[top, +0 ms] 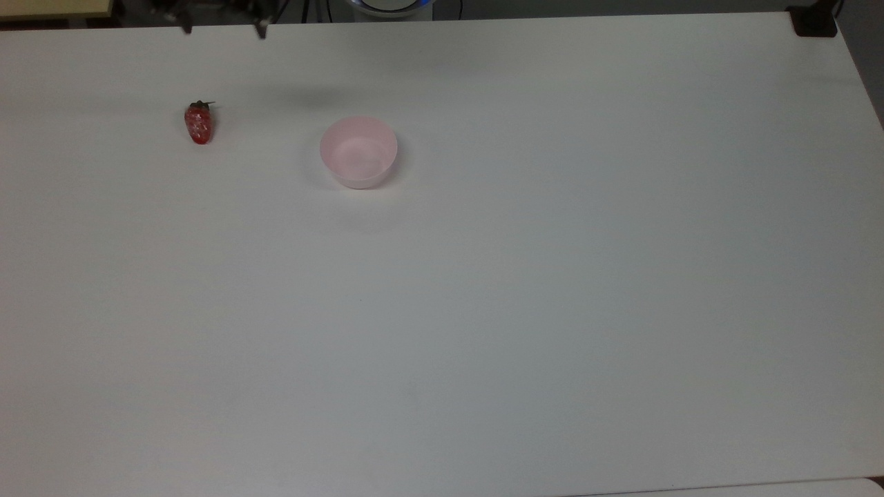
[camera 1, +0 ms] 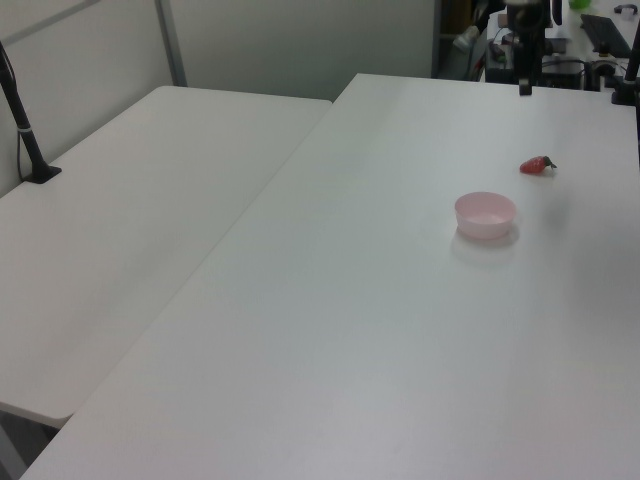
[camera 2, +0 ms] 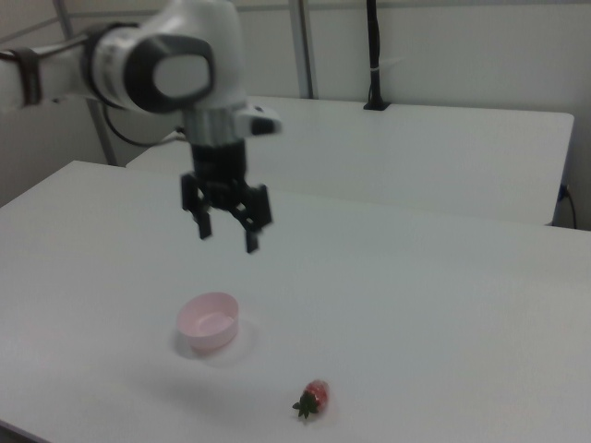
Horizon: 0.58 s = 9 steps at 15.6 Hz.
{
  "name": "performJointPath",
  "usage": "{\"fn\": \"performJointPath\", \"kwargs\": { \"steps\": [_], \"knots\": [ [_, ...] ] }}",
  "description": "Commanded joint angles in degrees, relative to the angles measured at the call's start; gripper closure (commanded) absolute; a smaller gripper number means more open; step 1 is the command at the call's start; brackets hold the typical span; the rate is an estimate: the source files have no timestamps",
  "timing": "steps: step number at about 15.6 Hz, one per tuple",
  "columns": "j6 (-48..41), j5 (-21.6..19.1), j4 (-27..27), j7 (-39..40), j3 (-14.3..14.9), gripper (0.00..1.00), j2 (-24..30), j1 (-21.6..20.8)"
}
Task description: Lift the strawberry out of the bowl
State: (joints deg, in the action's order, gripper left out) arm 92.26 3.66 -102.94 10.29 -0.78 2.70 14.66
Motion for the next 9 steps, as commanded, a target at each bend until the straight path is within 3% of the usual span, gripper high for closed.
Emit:
{"fn": "performJointPath", "kwargs": {
  "steps": [1,3,6,9],
  "knots": [
    [-3.6,-0.5,2.4,-13.9,1.9,0.00,1.6,-8.8],
    [-3.8,-0.5,4.1,-16.6,3.5,0.00,1.4,-13.1],
    [-0.7,-0.6,4.2,-14.6,5.8,0.00,1.0,-18.3],
    [6.7,-0.6,3.3,-11.7,5.7,0.00,0.5,-18.5]
  ]
}}
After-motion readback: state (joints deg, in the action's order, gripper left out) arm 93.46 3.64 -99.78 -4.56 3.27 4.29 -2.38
